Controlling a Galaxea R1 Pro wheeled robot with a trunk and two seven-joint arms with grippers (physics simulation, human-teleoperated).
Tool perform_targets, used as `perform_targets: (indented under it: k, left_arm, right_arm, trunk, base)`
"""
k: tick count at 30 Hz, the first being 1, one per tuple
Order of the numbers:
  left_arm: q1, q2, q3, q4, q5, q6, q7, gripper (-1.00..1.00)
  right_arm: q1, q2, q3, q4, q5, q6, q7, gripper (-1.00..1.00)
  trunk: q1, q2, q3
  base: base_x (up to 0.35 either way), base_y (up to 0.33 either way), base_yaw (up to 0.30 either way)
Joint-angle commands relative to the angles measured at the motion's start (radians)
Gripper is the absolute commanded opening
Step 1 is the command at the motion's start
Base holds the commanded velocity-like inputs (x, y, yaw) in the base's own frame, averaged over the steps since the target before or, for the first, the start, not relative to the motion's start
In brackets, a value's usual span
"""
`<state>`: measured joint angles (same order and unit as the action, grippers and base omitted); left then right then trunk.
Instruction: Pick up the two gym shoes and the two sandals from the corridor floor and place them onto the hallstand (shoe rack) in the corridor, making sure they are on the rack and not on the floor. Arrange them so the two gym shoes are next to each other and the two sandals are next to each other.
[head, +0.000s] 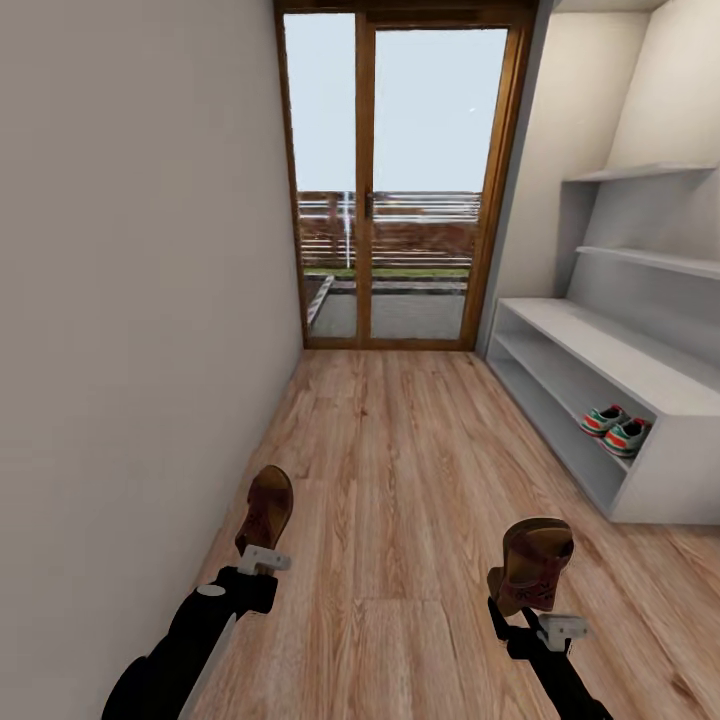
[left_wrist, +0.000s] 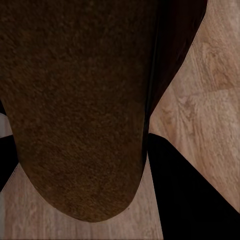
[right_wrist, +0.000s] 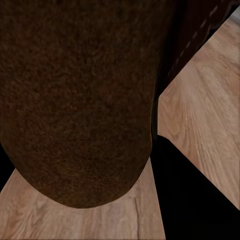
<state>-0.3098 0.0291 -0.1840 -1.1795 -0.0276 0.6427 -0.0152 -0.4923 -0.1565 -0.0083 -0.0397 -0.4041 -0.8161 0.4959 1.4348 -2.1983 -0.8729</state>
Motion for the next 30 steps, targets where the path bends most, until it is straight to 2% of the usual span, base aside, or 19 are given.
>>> perform_targets:
  k: [1, 30]
  left_arm:
    - [0.0, 0.0, 0.0, 0.0, -0.003, 0.0, -0.002, -1.0]
    - [0.0, 0.0, 0.0, 0.0, -0.003, 0.0, -0.002, -1.0]
  right_arm:
    - [0.0, 0.0, -0.001, 0.0, -0.001, 0.0, 0.0, -1.0]
    - [0.0, 0.0, -0.001, 0.0, -0.001, 0.0, 0.0, -1.0]
  trunk:
    - [0.0, 0.0, 0.0]
    - [0.0, 0.0, 0.0]
  base:
    - [0.336, 0.0, 0.0]
    - [0.336, 0.0, 0.0]
